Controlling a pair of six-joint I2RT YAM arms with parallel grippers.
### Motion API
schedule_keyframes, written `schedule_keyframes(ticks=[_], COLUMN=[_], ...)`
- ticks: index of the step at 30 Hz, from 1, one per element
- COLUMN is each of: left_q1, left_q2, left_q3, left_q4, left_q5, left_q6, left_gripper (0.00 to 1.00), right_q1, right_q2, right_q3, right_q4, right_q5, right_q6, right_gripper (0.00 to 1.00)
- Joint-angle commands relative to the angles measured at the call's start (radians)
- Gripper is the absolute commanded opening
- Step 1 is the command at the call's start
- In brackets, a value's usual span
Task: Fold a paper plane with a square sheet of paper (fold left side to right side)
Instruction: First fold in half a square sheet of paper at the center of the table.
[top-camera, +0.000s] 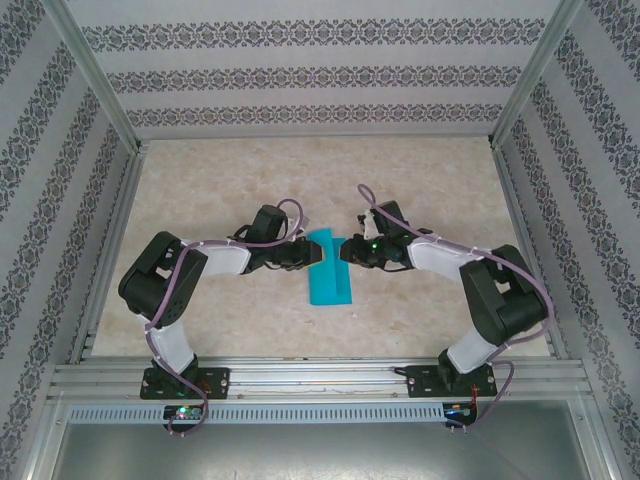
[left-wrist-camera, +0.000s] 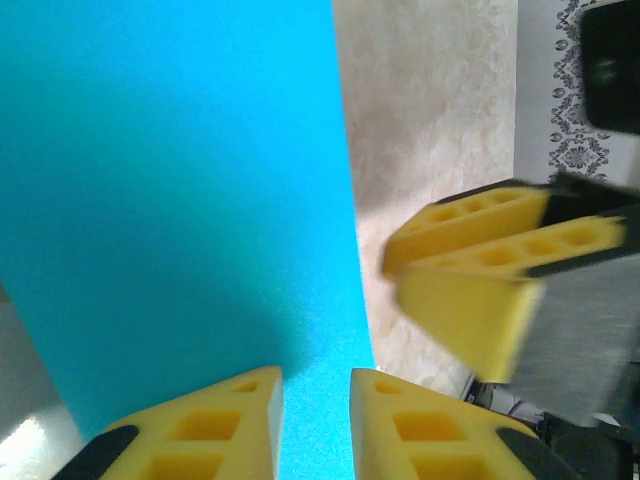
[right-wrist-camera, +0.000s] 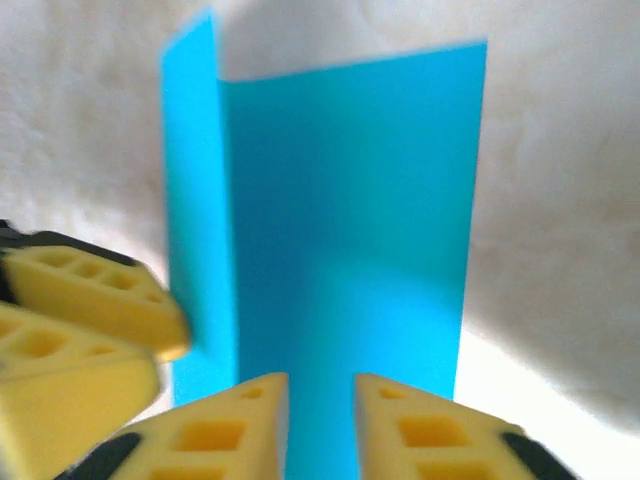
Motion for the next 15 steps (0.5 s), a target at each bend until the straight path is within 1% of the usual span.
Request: schedule_keyframes(ticks=[1,4,7,12,15], left_q1=[-0.013,-0.015,-0.017,-0.02,-0.021], left_q2=[0.005,0.008,0.01,0.013,0.014], left_q3=[0.02,0.022,0.022,0.023,0.026], left_q4=[-0.025,-0.025,-0.023,-0.023,-0.025], left_q5=[-0.015,-0.019,-0.018,-0.016,-0.014], left_q6=[0.027,0.025,0.025,0.023,0.025], left_gripper=[0.21,0.18,0.14,0.11,0.11], right_q1=[-0.034,-0.044,-0.031,0.006,0.022], right_q2=[-0.059,-0.071,-0.044,0.03,0.073], right_q3=[-0.037,-0.067,-0.08,-0.077,-0.064], right_q4=[0.032,0.088,0.15,0.225,0.255], right_q5=[-0.039,-0.121,-0.191,-0.218,-0.234], right_q6=[-0.003,0.005,0.034,0.07,0.085], right_gripper=[0.35,0.46,0.52,0.53,0.48])
